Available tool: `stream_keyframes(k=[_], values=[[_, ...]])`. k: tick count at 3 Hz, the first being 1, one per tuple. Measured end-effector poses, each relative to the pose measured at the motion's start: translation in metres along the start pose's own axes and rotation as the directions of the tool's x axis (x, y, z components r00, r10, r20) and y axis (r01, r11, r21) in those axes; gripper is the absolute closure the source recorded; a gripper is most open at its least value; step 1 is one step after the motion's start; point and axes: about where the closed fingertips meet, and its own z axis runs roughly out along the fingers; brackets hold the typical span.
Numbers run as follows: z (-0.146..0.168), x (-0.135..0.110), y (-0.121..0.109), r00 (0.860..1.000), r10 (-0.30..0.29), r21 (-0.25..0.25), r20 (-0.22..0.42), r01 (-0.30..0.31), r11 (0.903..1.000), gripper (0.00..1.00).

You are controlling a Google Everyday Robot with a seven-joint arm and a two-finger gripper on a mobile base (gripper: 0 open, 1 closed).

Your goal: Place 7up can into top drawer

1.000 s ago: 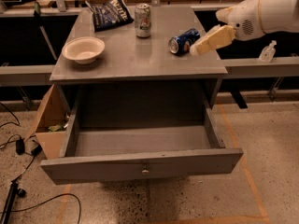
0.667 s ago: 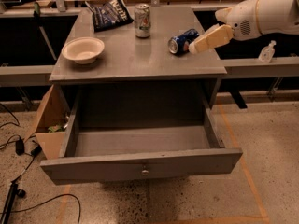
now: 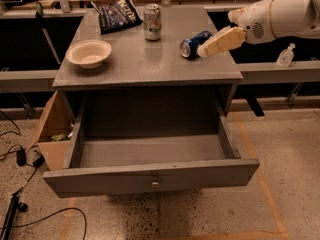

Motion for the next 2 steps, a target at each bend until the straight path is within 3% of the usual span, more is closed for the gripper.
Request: stream_keyframes(k=[1, 2], values=[[0.028, -0.003, -0.010, 0.996, 0.070, 0.041, 0.062, -0.073, 0.9965, 0.00], [0.062, -0.021, -0.036, 0.979, 0.130, 0.123, 0.159, -0.150, 0.9809, 0.00]])
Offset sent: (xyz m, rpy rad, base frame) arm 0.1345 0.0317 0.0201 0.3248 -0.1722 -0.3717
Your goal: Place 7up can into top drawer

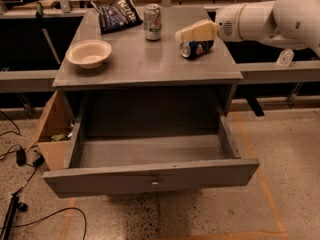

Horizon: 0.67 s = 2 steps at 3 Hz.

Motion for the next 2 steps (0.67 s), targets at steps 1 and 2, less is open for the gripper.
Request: stream_keyframes(k=[1, 2], values=[[0.049, -0.029, -0.030, 0.995, -0.003, 0.122, 0.099, -0.010, 0.9925, 0.00], [0.098, -0.037, -0.042, 0.993, -0.026, 0.137, 0.111, 0.011, 0.9906, 0.00]])
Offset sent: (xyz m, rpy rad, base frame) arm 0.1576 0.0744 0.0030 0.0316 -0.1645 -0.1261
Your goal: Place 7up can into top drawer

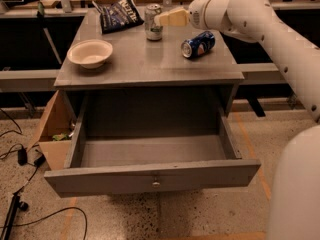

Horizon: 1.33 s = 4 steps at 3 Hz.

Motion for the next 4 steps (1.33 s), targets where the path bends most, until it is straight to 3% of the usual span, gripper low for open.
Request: stream_keyframes(k=[1, 3, 4], values=[[0.051, 0.012, 0.001, 1.000, 0.013, -0.026, -0.012, -0.013, 0.9996, 0.00], [0.116, 0.037, -0.005, 0.998, 0.020, -0.049, -0.059, -0.023, 0.9985, 0.00], [0.133, 0.040, -0.006, 0.999, 0.009, -0.067, -0.052, -0.012, 0.9976, 0.17]])
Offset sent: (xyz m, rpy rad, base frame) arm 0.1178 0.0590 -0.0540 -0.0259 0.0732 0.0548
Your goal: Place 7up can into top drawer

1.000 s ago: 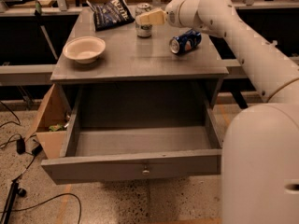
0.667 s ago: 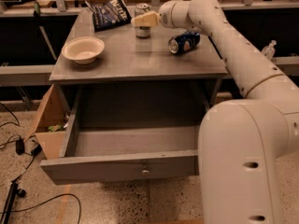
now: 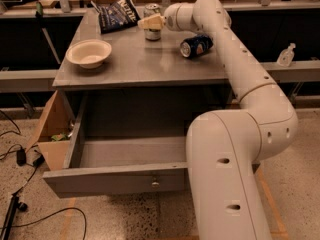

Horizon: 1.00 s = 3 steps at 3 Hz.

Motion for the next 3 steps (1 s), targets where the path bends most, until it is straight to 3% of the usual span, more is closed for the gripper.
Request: stream_keyframes(k=[2, 3], values=[[0.014, -0.013, 0.013, 0.998, -0.048, -0.062, 0.046, 0.051, 0.9968, 0.64], [-0.008, -0.029, 0.009, 0.994, -0.057, -0.085, 0.091, 0.065, 0.9943, 0.87]])
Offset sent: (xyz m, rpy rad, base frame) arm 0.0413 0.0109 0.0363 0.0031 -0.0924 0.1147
